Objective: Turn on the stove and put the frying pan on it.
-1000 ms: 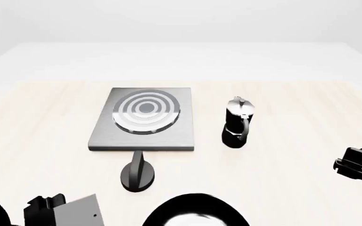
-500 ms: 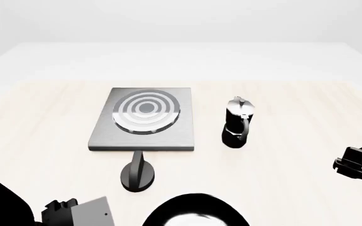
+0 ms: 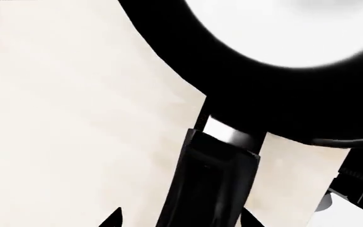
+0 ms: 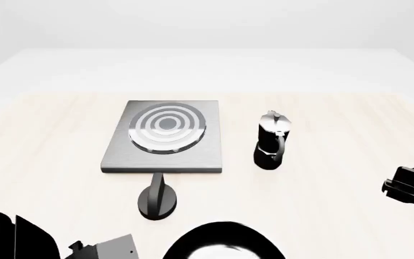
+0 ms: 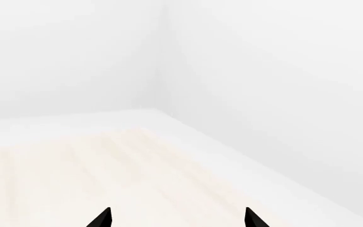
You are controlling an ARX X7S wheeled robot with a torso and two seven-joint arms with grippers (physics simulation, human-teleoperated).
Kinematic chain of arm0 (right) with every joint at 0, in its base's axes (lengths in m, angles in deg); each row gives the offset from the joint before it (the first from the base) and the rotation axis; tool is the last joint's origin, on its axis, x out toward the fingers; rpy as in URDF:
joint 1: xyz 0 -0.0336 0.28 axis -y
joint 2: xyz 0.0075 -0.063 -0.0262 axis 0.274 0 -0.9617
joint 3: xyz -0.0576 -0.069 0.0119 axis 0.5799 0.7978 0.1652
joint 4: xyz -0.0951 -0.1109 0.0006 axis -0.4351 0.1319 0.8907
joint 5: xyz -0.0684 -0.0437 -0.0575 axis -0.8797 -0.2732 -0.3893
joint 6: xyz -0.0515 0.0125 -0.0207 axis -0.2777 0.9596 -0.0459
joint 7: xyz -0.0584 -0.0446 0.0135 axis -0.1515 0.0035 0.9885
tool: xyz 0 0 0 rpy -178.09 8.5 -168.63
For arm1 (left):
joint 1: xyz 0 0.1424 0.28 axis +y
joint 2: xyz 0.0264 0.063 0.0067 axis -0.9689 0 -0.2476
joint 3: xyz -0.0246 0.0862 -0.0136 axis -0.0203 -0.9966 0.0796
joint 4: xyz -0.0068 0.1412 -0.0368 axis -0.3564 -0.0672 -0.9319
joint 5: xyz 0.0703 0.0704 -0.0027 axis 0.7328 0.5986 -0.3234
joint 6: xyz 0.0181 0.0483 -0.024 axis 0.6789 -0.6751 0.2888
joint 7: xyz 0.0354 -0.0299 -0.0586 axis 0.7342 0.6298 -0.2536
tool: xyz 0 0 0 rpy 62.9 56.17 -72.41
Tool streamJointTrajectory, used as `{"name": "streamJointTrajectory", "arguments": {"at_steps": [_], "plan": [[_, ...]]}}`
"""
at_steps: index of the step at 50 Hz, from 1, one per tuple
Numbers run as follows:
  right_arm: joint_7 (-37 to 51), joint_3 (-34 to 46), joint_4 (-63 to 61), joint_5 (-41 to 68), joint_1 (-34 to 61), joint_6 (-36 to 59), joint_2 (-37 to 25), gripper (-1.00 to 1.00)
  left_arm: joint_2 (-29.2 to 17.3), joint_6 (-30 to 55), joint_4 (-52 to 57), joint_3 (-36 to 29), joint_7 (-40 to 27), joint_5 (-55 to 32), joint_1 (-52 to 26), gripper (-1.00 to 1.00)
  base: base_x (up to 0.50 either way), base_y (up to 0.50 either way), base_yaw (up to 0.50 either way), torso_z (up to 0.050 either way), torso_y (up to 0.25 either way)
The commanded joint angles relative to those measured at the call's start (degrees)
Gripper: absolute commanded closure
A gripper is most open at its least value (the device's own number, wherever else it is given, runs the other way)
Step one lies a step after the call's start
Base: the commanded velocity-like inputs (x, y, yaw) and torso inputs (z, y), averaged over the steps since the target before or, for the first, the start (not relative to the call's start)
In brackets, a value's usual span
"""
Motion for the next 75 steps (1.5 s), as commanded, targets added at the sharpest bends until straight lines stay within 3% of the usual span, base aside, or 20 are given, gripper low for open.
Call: {"name": "streamJointTrajectory", "arguments": {"at_steps": [1,19,23,27,32,39,57,62,70,75], "plan": [[0.20,-0.04,-0.60,0.17,0.16,0.26,-0.11,-1.00,0.25,-1.89,-0.11,-1.61,2.22,3.48,1.58,1.00,0.00,0.00,0.00,0.000,0.000],[0.38,-0.21,-0.18,0.38,0.06,-0.21,-0.08,-1.00,-1.76,1.92,6.99,-1.26,3.50,2.33,-4.10,1.00,0.00,0.00,0.00,0.000,0.000],[0.47,0.01,0.00,0.34,0.24,-0.17,-0.18,-1.00,-3.15,5.73,12.98,2.18,2.44,-5.53,-10.60,1.00,0.00,0.00,0.00,0.000,0.000],[0.51,0.21,0.22,0.37,0.45,-0.28,-0.20,-1.00,-3.83,9.22,16.02,5.97,-3.75,-22.21,-21.40,1.00,0.00,0.00,0.00,0.000,0.000],[0.49,0.15,0.44,0.45,0.41,-0.41,-0.24,-1.00,-4.19,9.91,17.36,6.76,-7.98,-34.32,-30.68,1.00,0.00,0.00,0.00,0.000,0.000],[0.71,0.56,-0.21,0.58,1.25,0.71,-0.53,-1.00,-4.44,9.77,17.02,7.43,-9.41,-44.87,-40.35,1.00,0.00,0.00,0.00,0.000,0.000],[0.97,0.96,0.20,0.57,0.97,0.24,-0.49,-1.00,-4.14,13.35,10.22,1.96,-13.27,-53.45,-52.97,1.00,0.00,0.00,0.00,0.000,0.001],[0.96,0.89,0.26,0.62,0.76,0.06,-0.49,-1.00,-4.05,12.81,-0.56,-5.94,-22.10,-53.49,-59.03,1.00,0.00,0.00,0.00,0.000,0.000],[1.15,1.21,0.74,0.52,0.68,-0.39,-0.38,-1.00,-1.20,13.44,-8.11,-5.93,-22.27,-54.04,-64.68,1.00,0.00,0.00,0.00,0.000,0.001],[1.17,1.15,0.98,0.56,0.38,-0.82,-0.27,-1.00,0.17,14.12,-14.17,-8.62,-26.60,-56.19,-68.49,1.00,0.00,0.00,0.00,0.000,0.000]]}}
